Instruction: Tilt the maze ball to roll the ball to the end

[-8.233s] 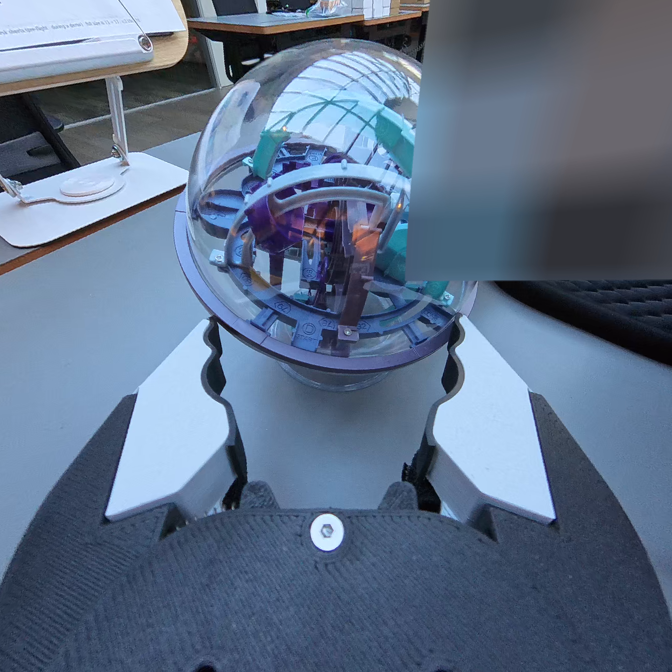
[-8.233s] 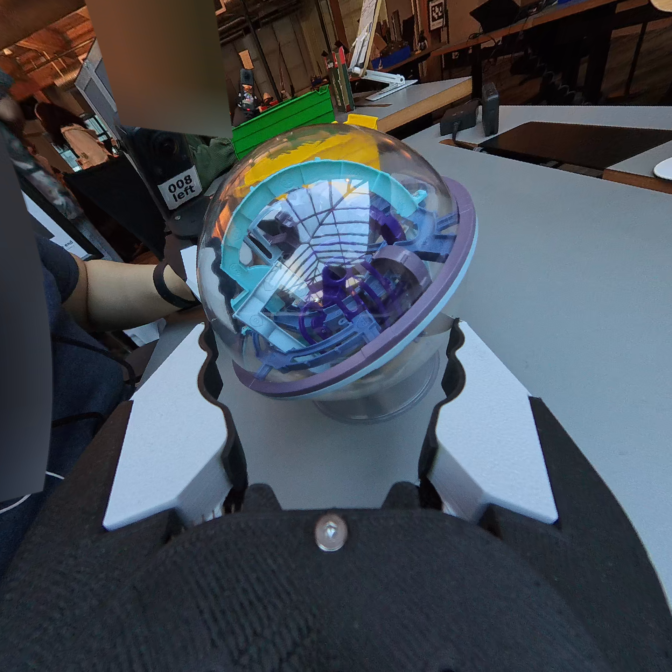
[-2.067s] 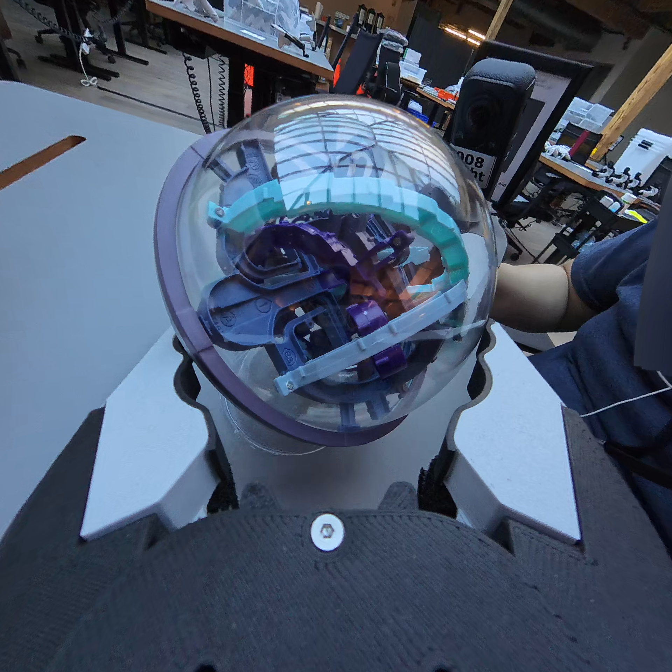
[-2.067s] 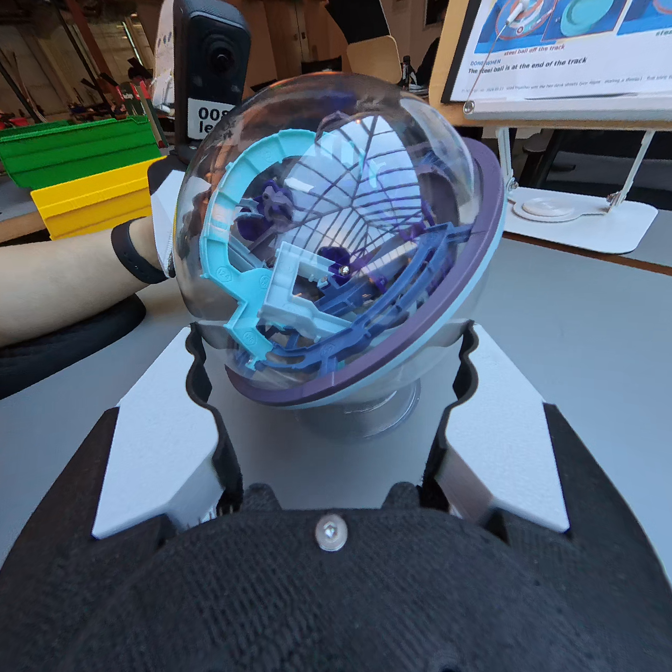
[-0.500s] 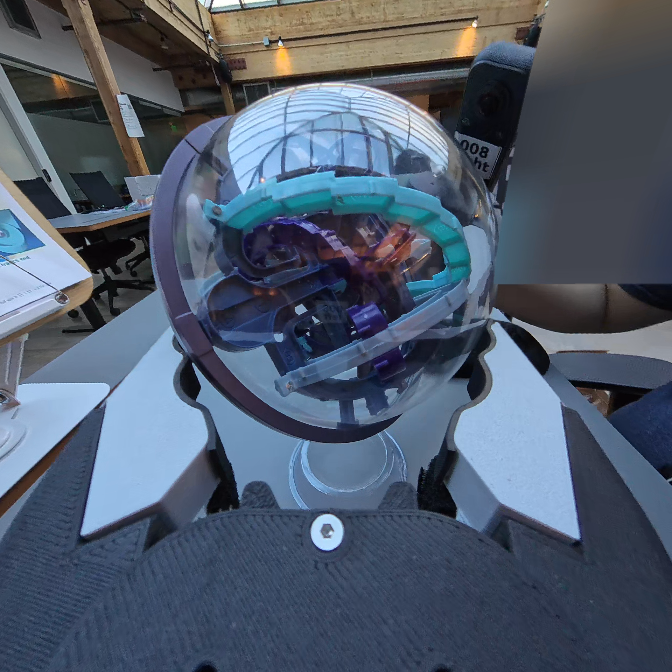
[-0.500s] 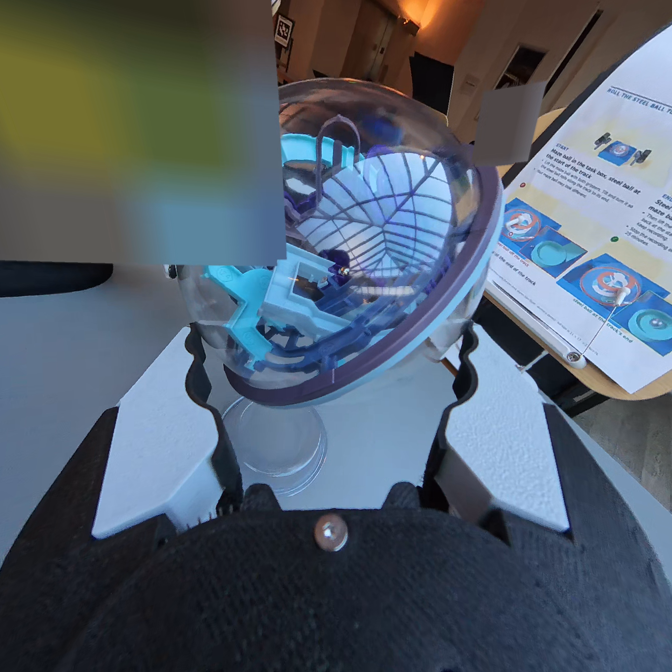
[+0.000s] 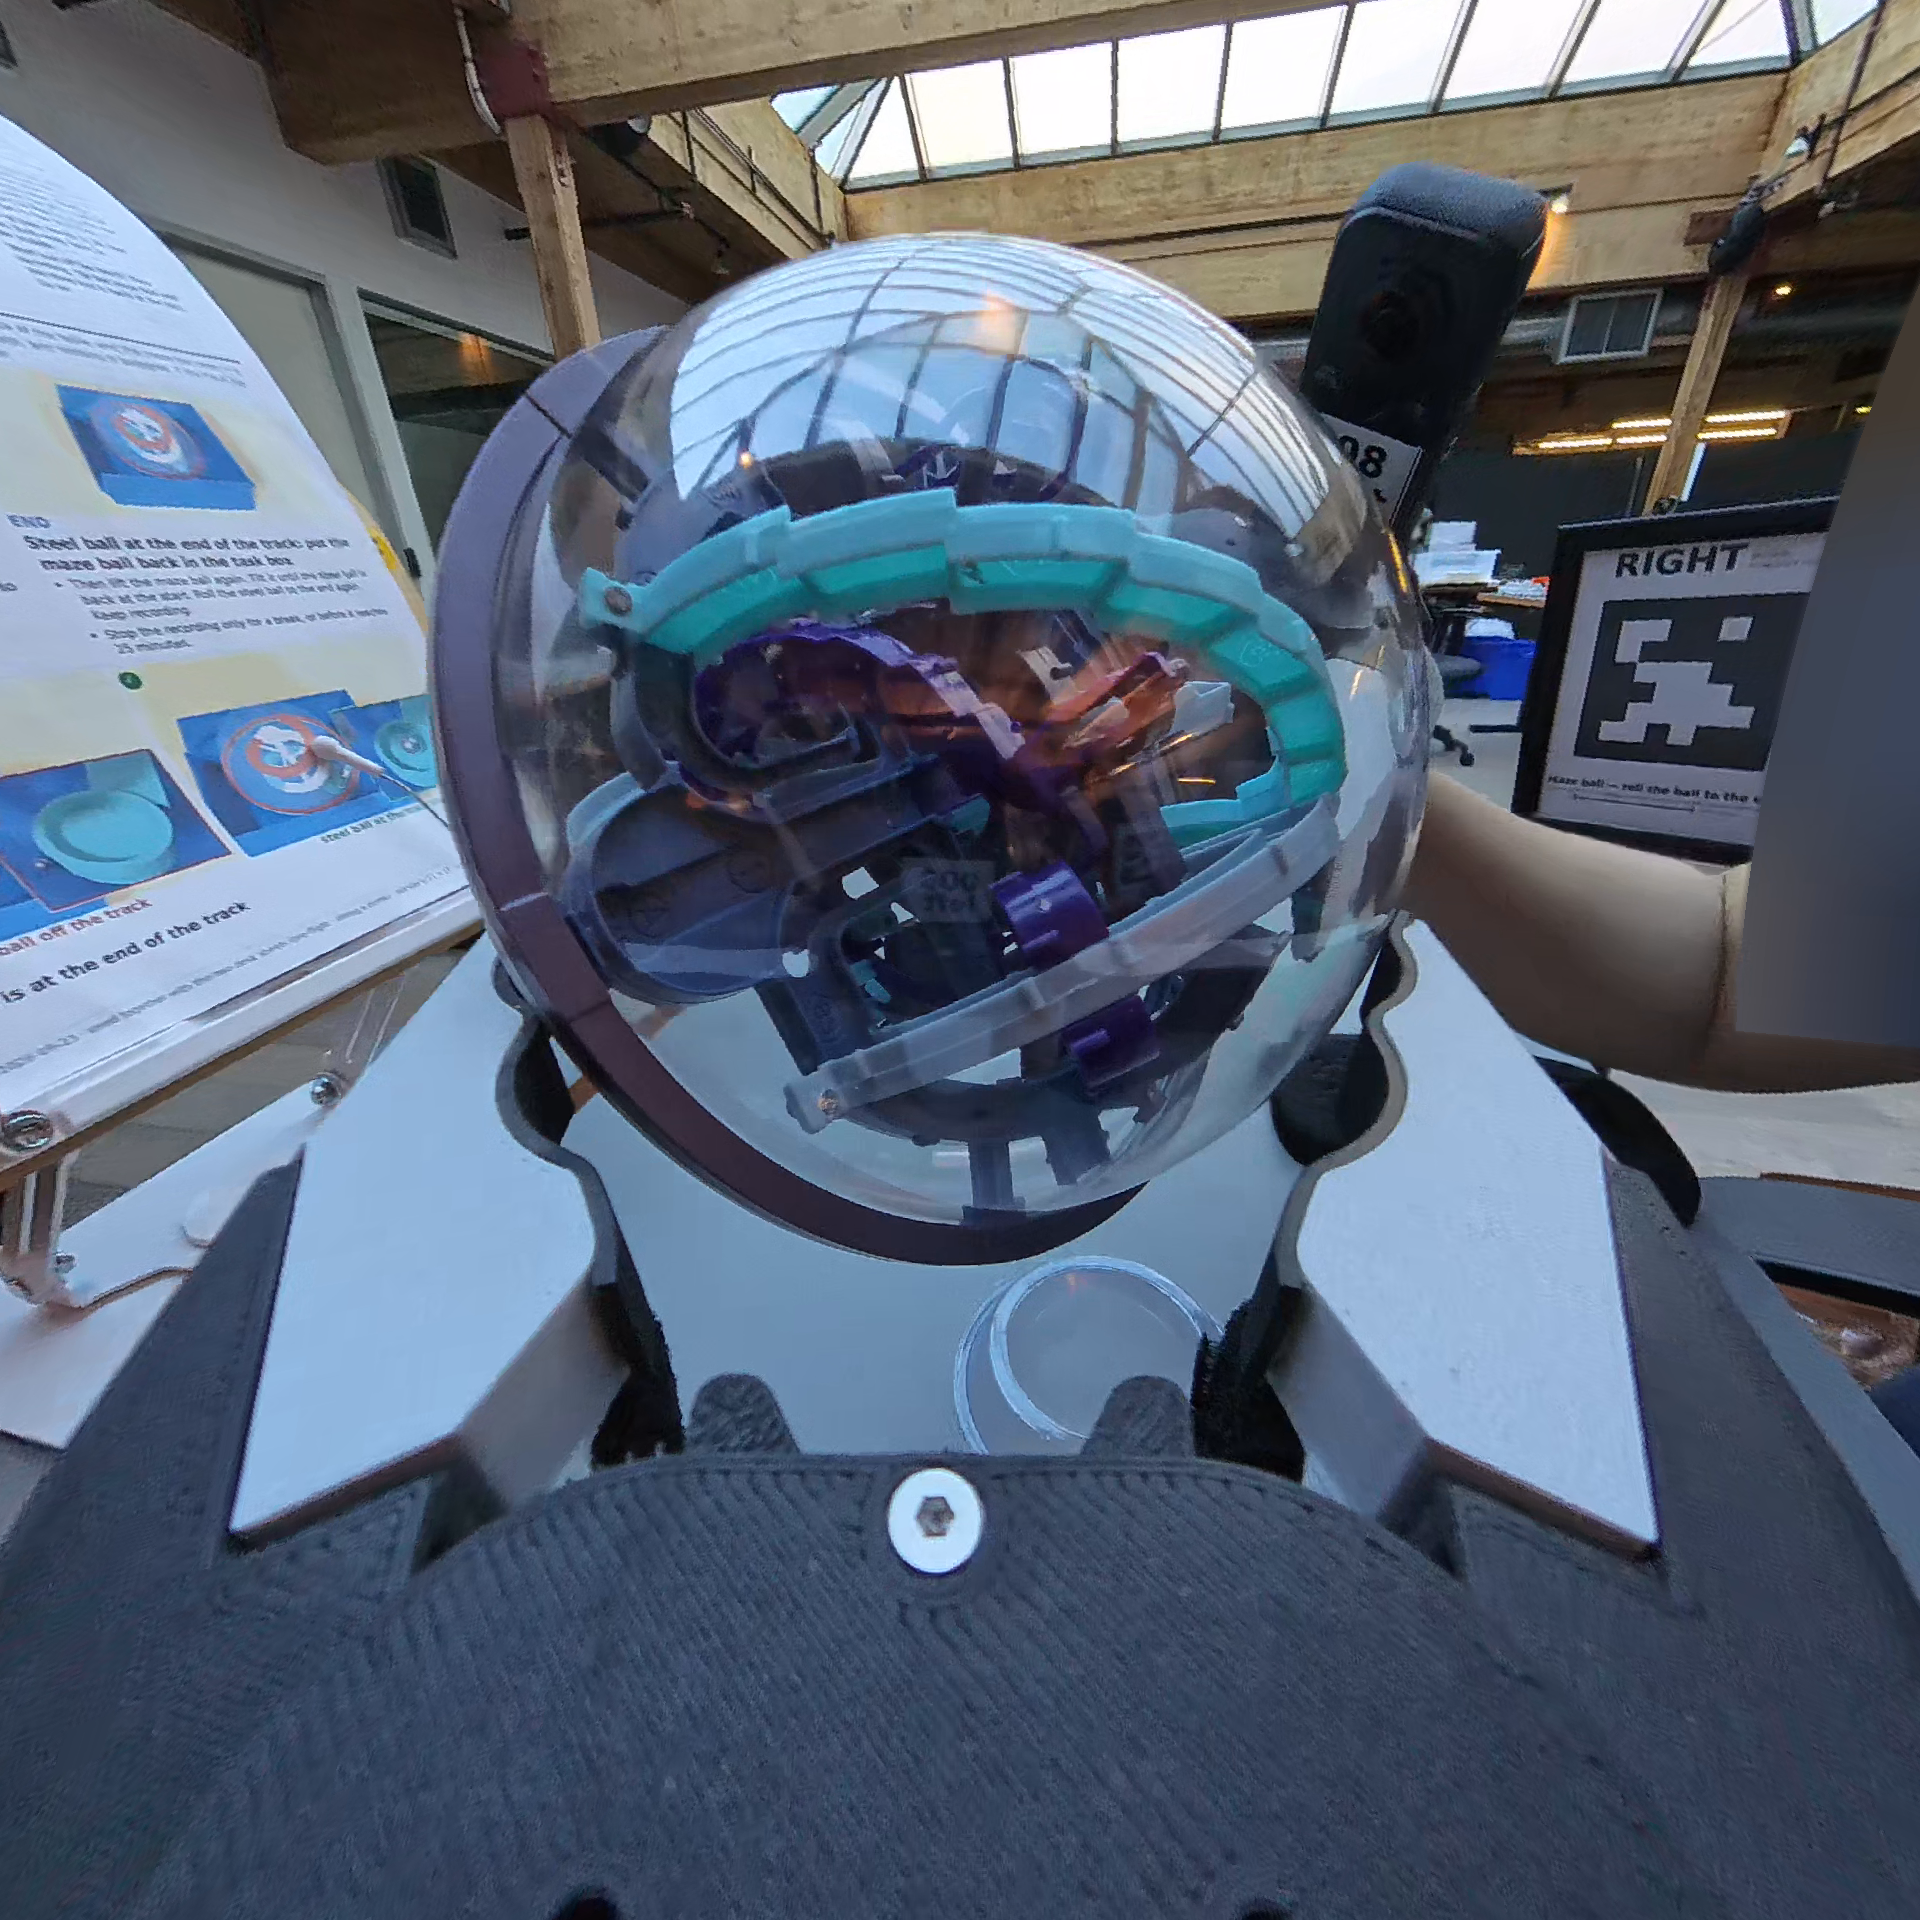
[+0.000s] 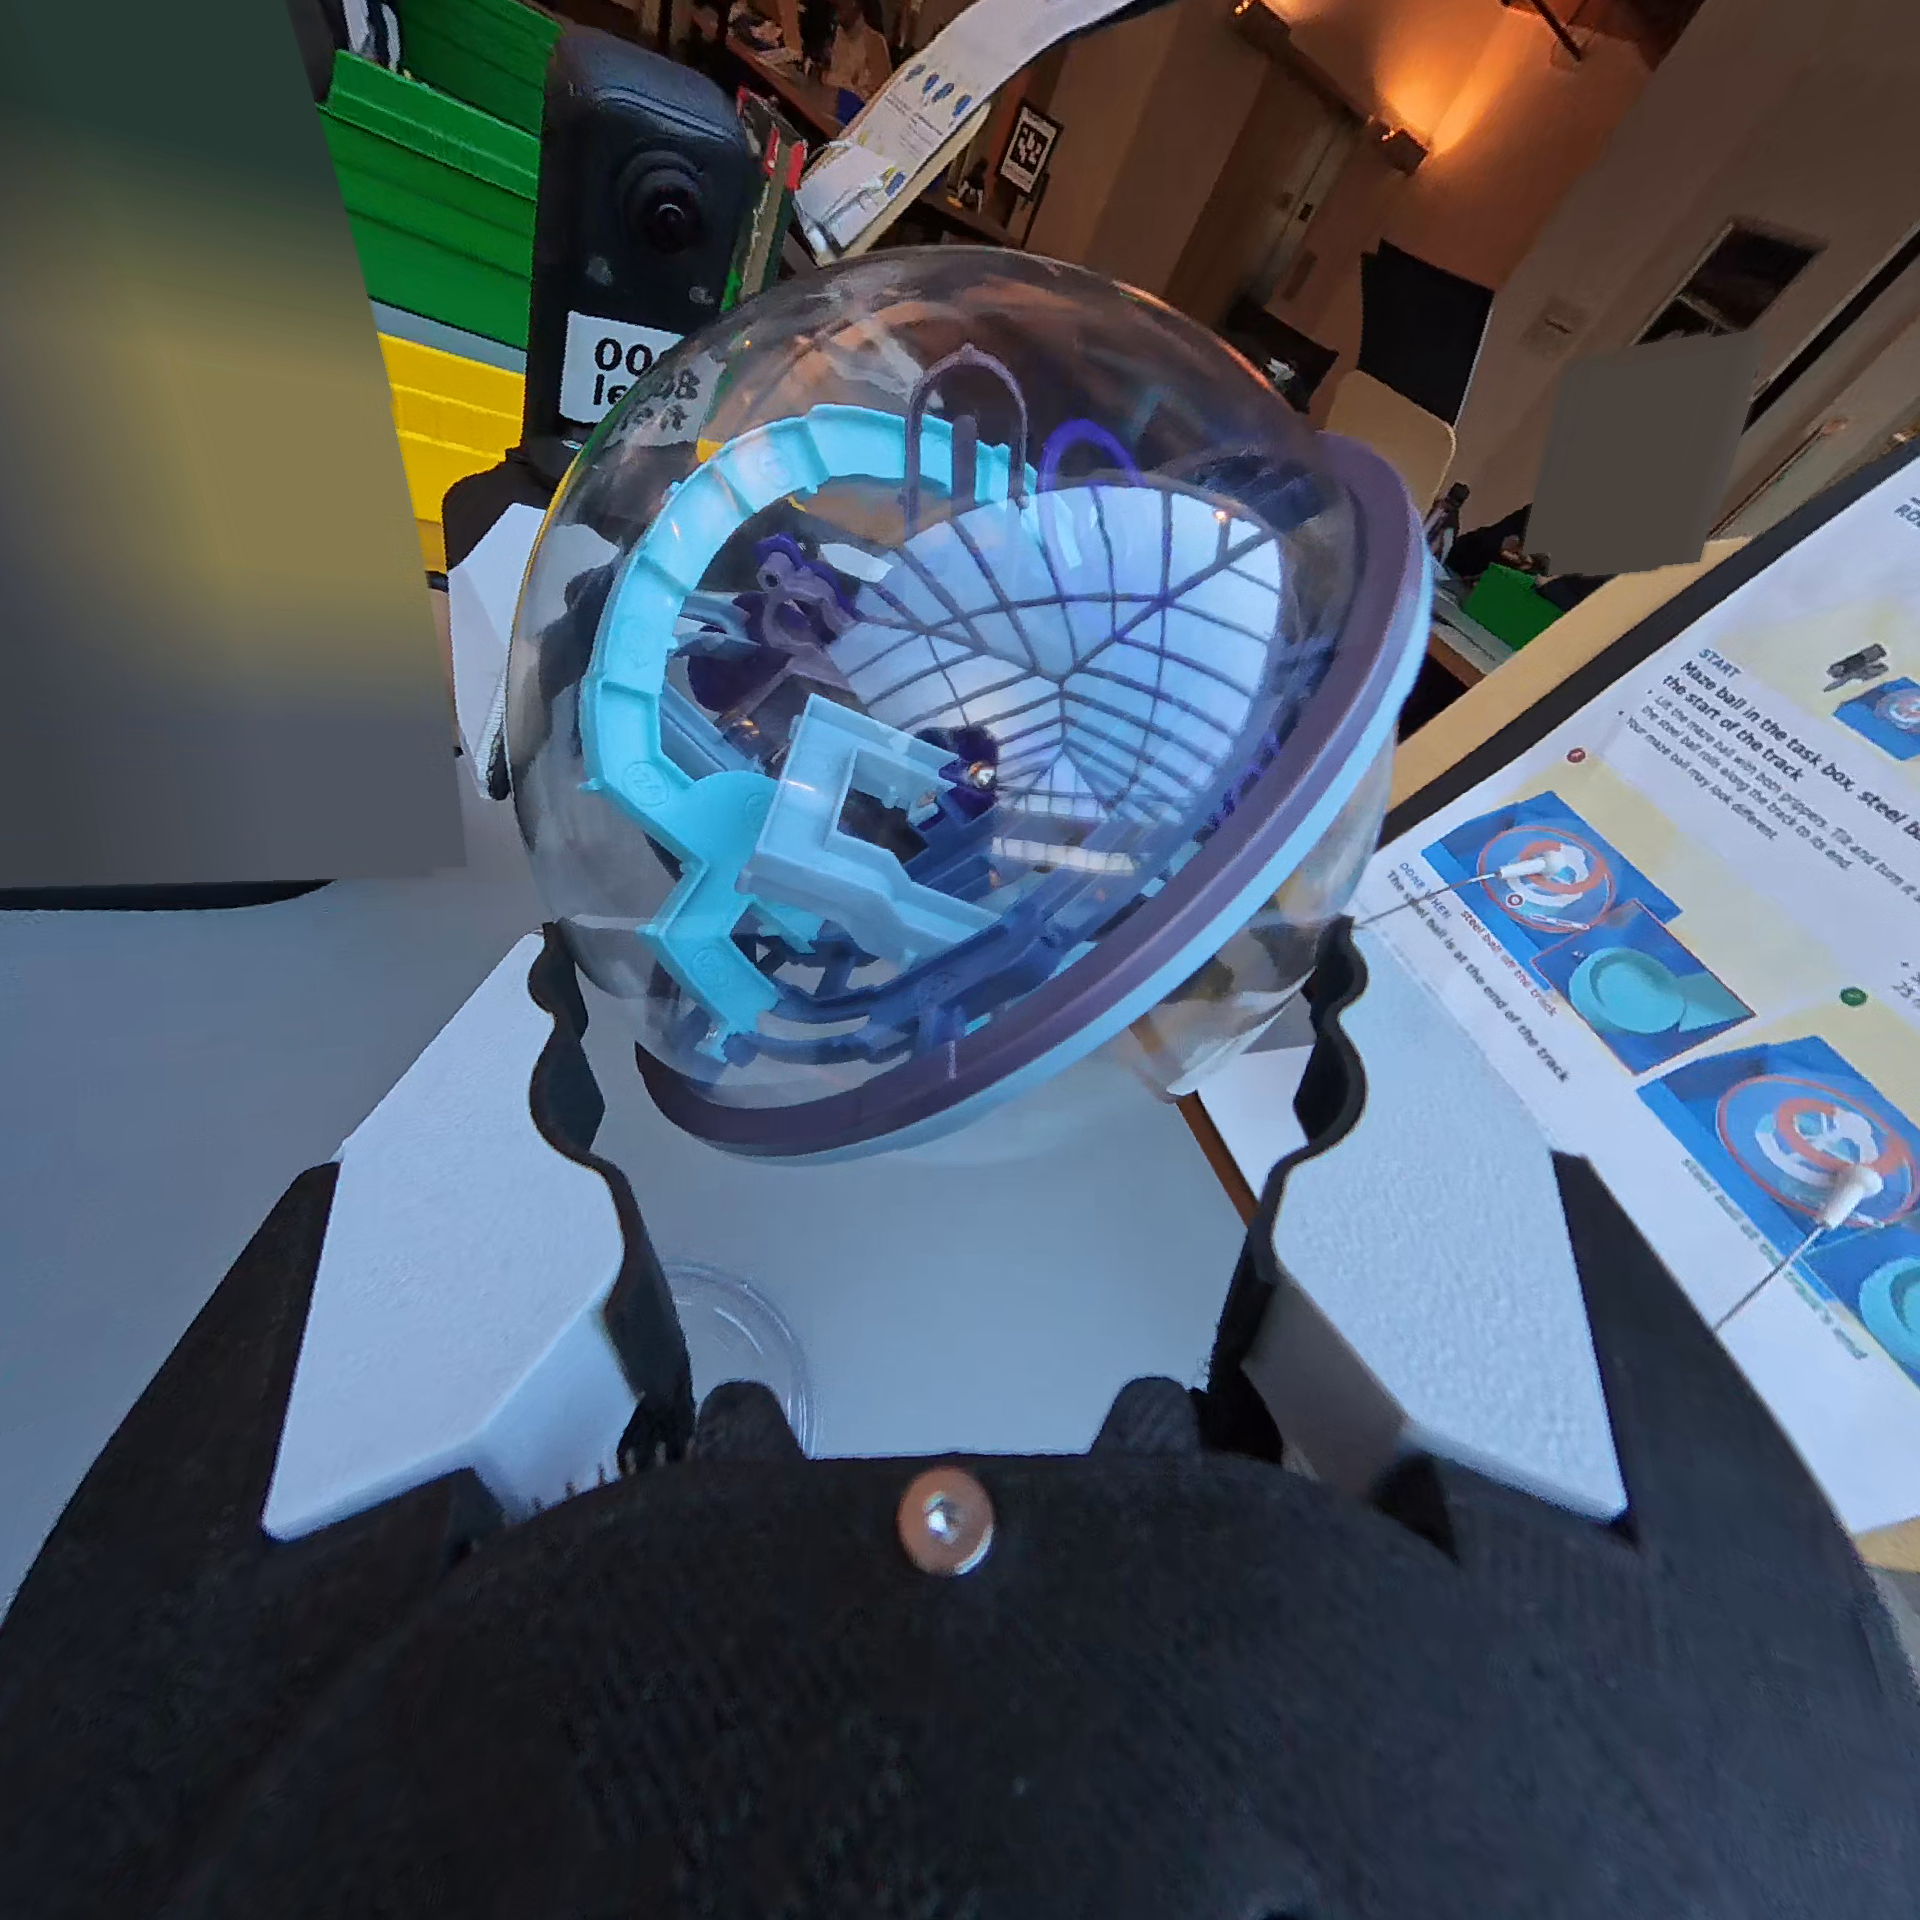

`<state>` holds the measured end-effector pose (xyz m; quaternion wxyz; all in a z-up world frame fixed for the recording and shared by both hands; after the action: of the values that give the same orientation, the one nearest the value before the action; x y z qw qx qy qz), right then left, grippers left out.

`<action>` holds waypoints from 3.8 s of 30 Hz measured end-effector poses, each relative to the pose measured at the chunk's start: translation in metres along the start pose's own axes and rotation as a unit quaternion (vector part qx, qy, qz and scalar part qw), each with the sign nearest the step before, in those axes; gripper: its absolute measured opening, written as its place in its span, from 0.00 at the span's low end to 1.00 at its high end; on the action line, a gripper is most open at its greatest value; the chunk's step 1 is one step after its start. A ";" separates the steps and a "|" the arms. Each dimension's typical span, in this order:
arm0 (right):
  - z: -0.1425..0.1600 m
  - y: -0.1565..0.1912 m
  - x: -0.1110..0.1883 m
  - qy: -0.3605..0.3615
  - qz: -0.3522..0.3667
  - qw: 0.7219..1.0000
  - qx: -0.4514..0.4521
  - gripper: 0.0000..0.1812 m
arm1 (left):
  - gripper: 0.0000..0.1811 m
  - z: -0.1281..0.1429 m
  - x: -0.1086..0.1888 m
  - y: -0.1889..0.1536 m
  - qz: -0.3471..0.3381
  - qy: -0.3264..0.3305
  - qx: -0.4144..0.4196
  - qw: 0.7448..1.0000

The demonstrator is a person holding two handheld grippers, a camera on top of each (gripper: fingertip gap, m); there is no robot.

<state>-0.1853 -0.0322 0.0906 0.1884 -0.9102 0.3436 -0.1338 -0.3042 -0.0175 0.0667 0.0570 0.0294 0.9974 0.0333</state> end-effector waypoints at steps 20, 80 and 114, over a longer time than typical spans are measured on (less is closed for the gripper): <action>0.002 -0.003 -0.012 -0.040 -0.015 0.999 0.022 0.77 | 0.83 0.002 0.007 0.006 -0.022 -0.010 -0.030 0.999; -0.001 0.011 -0.017 -0.105 0.016 0.992 0.065 0.77 | 0.83 -0.006 0.020 -0.003 -0.021 0.018 -0.118 0.993; 0.010 0.009 -0.025 -0.091 0.004 0.996 0.011 0.76 | 0.83 -0.002 0.022 0.004 -0.029 0.027 -0.077 0.996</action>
<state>-0.2046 -0.0190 0.0746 0.2296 -0.9149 0.3276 -0.0539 -0.3260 -0.0125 0.0667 0.0327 -0.0044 0.9935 0.1088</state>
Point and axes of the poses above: each gripper's, where its closed fingertips meet, x back along the fingers, z out of its underside, y = z × x across the jaws, the point moved 5 cm from there along x, back along the fingers, and after that the axes turned 15 degrees about z, right-handed, at the moved point
